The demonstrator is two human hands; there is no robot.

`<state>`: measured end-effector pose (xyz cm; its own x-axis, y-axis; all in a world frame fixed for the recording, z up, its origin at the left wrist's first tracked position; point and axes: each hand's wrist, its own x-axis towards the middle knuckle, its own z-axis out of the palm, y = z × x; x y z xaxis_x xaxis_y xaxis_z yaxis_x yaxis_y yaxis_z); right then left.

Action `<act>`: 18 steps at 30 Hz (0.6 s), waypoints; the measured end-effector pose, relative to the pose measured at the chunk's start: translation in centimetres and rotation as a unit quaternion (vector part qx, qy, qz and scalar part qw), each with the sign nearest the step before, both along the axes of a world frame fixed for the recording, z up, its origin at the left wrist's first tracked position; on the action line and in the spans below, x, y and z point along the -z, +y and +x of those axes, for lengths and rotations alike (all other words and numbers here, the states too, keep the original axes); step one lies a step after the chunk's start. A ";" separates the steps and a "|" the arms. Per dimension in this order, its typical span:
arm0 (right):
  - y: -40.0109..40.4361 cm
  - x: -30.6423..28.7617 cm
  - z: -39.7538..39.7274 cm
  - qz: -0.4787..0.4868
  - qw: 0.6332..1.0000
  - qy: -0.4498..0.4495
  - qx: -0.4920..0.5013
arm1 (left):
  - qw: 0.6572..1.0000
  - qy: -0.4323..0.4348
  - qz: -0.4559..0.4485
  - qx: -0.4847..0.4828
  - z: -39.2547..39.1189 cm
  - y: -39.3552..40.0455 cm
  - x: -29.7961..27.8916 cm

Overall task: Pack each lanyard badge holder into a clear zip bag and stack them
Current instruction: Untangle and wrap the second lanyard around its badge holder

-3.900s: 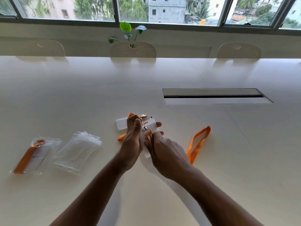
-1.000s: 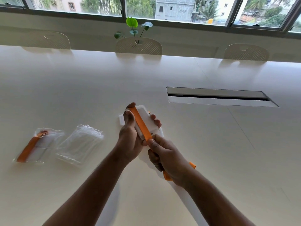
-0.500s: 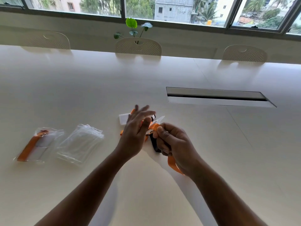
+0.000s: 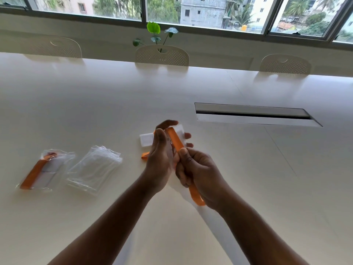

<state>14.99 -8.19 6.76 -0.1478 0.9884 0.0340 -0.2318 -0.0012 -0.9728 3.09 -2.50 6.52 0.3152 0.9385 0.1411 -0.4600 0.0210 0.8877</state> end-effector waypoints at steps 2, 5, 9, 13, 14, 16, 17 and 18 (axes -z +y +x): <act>-0.4 0.5 -0.1 -0.034 0.999 -0.026 -0.013 | 0.997 -0.029 -0.071 -0.013 -0.1 0.3 -0.3; -0.6 0.7 -0.1 -0.079 0.995 -0.063 -0.021 | 0.986 -0.068 -0.149 -0.020 0.0 0.8 -0.5; -0.3 0.0 0.3 -0.096 0.991 -0.089 -0.011 | 0.979 -0.097 -0.180 -0.025 0.3 1.0 -0.5; -0.3 -0.3 0.4 -0.091 0.989 -0.118 -0.001 | 0.984 -0.088 -0.153 -0.021 0.6 1.2 -0.5; -0.4 -0.3 0.5 -0.093 0.988 -0.121 -0.001 | 0.983 -0.093 -0.155 -0.021 0.5 1.4 -0.4; -0.5 -0.1 0.5 -0.097 0.987 -0.127 0.000 | 0.983 -0.098 -0.154 -0.013 0.3 1.8 -0.2; -0.6 -0.1 0.5 -0.095 0.987 -0.129 0.002 | 0.985 -0.094 -0.147 -0.013 0.2 1.9 -0.1; -0.7 0.0 0.5 -0.090 0.988 -0.128 0.004 | 0.987 -0.084 -0.139 -0.017 0.0 1.9 0.0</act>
<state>15.50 -8.88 6.75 -0.1201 0.9765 -0.1789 0.0204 -0.1777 -0.9839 3.12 -0.61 6.55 0.2761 0.9581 -0.0757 -0.6052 0.2345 0.7607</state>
